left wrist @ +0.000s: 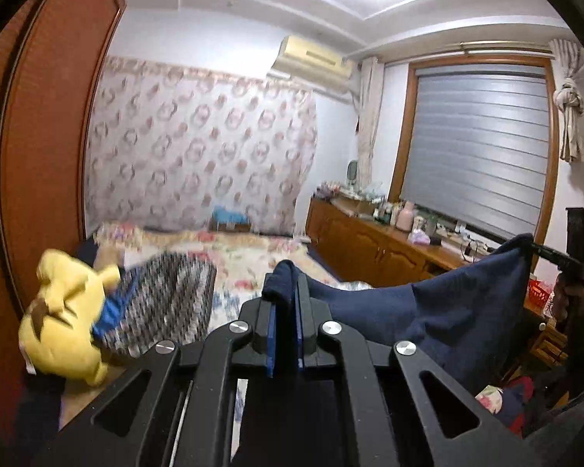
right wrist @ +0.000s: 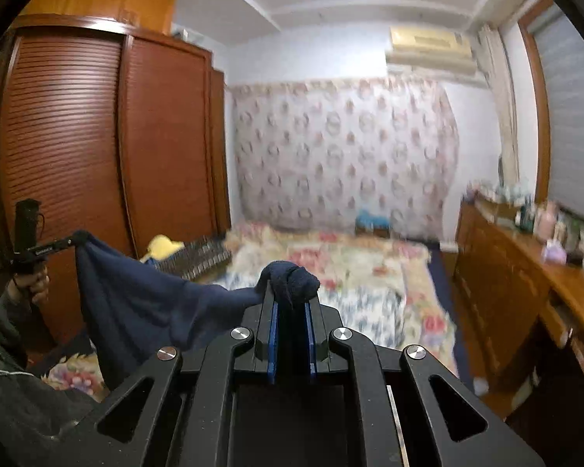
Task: Fold small clothes
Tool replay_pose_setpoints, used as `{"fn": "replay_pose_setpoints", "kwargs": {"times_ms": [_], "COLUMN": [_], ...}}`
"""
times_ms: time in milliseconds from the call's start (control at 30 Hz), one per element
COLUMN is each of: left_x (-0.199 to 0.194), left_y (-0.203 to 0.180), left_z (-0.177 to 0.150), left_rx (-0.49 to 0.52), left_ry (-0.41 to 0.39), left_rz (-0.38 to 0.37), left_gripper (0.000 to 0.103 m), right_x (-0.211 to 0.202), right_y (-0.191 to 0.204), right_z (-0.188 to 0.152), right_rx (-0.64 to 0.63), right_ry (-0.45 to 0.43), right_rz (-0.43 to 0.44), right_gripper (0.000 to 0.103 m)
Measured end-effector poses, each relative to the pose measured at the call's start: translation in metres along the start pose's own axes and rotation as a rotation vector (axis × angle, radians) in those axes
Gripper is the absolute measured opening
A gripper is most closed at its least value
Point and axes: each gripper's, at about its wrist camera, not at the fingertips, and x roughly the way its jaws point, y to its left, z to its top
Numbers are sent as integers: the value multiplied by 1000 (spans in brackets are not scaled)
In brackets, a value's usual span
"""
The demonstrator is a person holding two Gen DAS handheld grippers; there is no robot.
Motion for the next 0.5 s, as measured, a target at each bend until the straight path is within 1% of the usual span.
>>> {"fn": "replay_pose_setpoints", "kwargs": {"times_ms": [167,300,367,400,500], "left_x": [-18,-24,-27,-28,-25], "left_y": [-12,-17,-20,-22,-22], "left_z": [43,76,92,96,105], "left_rx": [64,106,125,132,148], "left_ry": [-94,-158,-189,-198,-216], "left_rz": [5,7,8,9,11], "left_gripper": [8,8,8,8,8], "right_x": [-26,-42,-48,-41,-50], "right_y": [4,2,2,5,10], "right_z": [36,59,67,68,72], "right_rx": [-80,-105,-112,-118,-133], "right_ry": [-70,-115,-138,-145,-167], "right_rz": [-36,-57,-67,-71,-93], "right_gripper": [11,11,11,11,11]}}
